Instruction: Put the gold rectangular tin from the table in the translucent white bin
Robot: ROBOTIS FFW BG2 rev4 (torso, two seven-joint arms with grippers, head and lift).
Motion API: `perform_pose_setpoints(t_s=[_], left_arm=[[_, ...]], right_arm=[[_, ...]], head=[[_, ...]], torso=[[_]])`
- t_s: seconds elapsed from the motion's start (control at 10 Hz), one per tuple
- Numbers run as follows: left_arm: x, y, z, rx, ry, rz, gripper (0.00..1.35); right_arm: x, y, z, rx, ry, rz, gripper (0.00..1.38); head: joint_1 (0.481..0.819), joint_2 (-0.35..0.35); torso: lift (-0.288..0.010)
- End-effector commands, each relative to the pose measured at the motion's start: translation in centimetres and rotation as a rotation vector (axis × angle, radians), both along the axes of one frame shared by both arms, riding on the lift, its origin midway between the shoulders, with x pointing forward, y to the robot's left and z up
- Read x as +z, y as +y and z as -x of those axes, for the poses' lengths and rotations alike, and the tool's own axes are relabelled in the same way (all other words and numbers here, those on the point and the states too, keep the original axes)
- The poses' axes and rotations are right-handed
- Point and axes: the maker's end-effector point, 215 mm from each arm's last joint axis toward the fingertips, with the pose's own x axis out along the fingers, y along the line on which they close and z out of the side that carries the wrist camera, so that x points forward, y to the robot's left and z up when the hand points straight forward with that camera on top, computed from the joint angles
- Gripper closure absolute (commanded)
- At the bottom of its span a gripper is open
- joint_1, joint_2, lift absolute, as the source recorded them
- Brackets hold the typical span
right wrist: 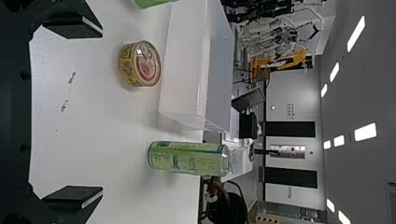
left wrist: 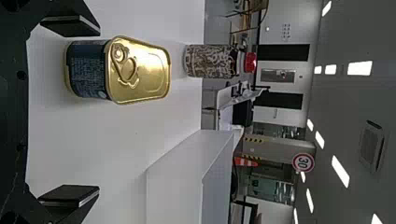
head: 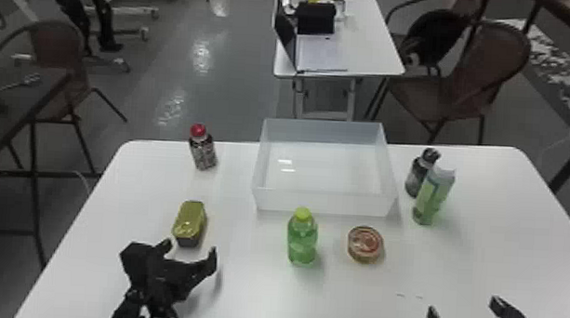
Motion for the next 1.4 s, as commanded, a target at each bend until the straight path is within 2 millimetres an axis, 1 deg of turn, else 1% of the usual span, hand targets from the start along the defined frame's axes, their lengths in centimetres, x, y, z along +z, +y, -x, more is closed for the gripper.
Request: perform_pose_setpoints(t_s=[0.0,0.2,0.3,0.6,0.8,1.0,1.1,1.3], left_arm=[[-0.4,-0.6,-1.1,-0.005,0.016,-0.008,0.11],[-0.8,-0.4,-2.0,0.009,0.040,-0.028,0.11],[-1.1,0.0,-2.2,0.019,0.052,-0.043,0.11],[-1.2,2.3,-2.9,0.054,0.070,-0.093,0.11],[-1.2,4.2,-2.9,0.083,0.078,-0.108,0.11],[-0.9,5.4,-3.0,0.094,0.075,-0.114,0.11],[-0.6,5.7,-3.4,0.090,0.072,-0.121,0.11],[-0.5,5.3,-4.4,0.071,0.078,-0.101,0.11]], right_arm=[[-0.1,0.1,-0.1,0.000,0.003,-0.010,0.11],[-0.2,0.2,-0.2,0.006,0.003,-0.016,0.11],[-0.3,0.4,-0.2,0.009,0.007,-0.021,0.11],[-0.5,0.9,-0.3,0.024,0.011,-0.033,0.11],[-0.8,1.3,-0.3,0.033,0.016,-0.046,0.11],[-1.1,1.6,-0.2,0.037,0.022,-0.055,0.11],[-1.2,1.7,-0.2,0.042,0.024,-0.057,0.11],[-1.2,2.1,-0.4,0.055,0.023,-0.062,0.11]], head=[[0.695,0.106],[0.695,0.104],[0.695,0.104],[0.695,0.124],[0.695,0.141],[0.695,0.169],[0.695,0.178],[0.695,0.186]], torso=[[-0.030],[-0.030],[-0.030],[-0.030],[-0.030],[-0.030],[-0.030],[-0.030]])
